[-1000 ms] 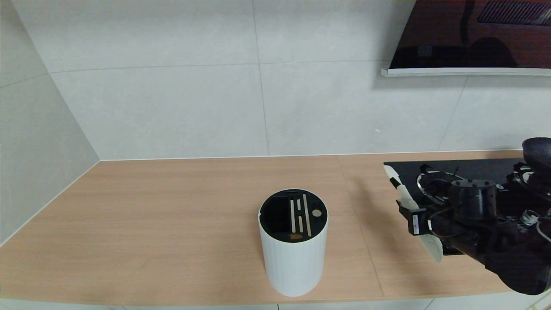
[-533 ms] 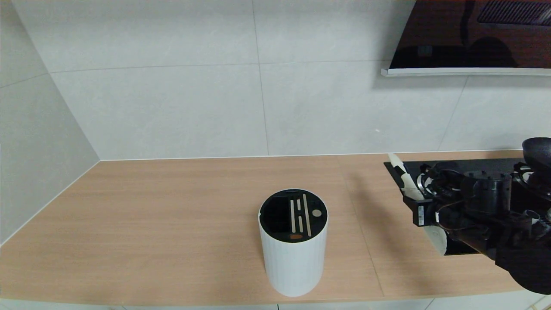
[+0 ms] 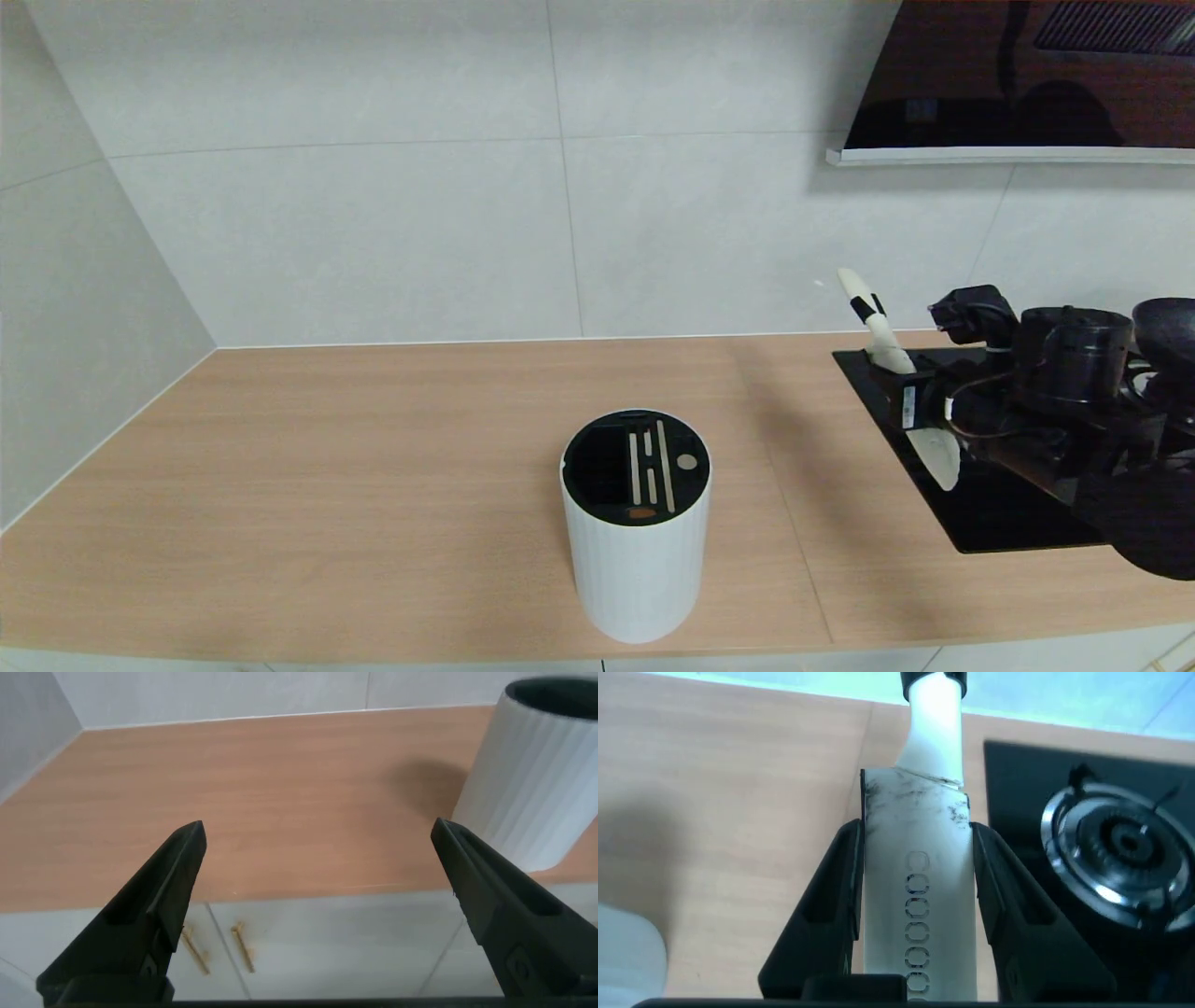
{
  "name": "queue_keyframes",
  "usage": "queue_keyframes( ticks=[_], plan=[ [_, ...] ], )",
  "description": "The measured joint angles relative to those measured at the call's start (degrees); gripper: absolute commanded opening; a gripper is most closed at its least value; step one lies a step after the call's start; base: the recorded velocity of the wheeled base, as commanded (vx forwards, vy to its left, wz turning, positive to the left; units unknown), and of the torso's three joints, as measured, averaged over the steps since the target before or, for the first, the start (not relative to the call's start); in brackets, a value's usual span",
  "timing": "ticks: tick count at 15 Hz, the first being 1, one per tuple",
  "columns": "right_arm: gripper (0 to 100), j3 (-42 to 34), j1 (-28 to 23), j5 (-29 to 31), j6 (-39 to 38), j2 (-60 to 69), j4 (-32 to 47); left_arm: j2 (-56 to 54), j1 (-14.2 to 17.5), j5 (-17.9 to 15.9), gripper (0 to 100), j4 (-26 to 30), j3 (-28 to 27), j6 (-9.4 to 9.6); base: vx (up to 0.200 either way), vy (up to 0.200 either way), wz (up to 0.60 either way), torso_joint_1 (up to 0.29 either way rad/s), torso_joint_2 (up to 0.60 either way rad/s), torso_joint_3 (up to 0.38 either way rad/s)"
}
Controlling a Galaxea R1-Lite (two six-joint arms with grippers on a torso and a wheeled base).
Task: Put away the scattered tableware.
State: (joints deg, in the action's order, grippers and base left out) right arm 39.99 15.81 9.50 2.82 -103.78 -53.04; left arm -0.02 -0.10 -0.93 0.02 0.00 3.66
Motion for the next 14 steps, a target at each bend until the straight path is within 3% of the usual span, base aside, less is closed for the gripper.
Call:
queue_keyframes(
  ticks=[5,10,14],
  plan=[
    [0,12.36,6.24,-3.47,0.11,1.5,12.73,0.0,0.0,-1.23,100,-0.1,-2.23,-0.32,0.0,0.0,0.0,0.0,0.0,0.0],
    [0,16.35,9.87,-4.71,0.07,2.38,14.79,7.7,-1.11,-9.74,100,5.3,-15.52,-0.84,0.0,0.0,0.0,0.0,0.0,0.0],
    [0,15.52,13.31,-4.35,-0.48,3.06,14.86,27.26,-1.88,-15.38,100,1.41,-26.7,-1.12,0.0,0.0,0.0,0.0,0.0,0.0]
  ],
)
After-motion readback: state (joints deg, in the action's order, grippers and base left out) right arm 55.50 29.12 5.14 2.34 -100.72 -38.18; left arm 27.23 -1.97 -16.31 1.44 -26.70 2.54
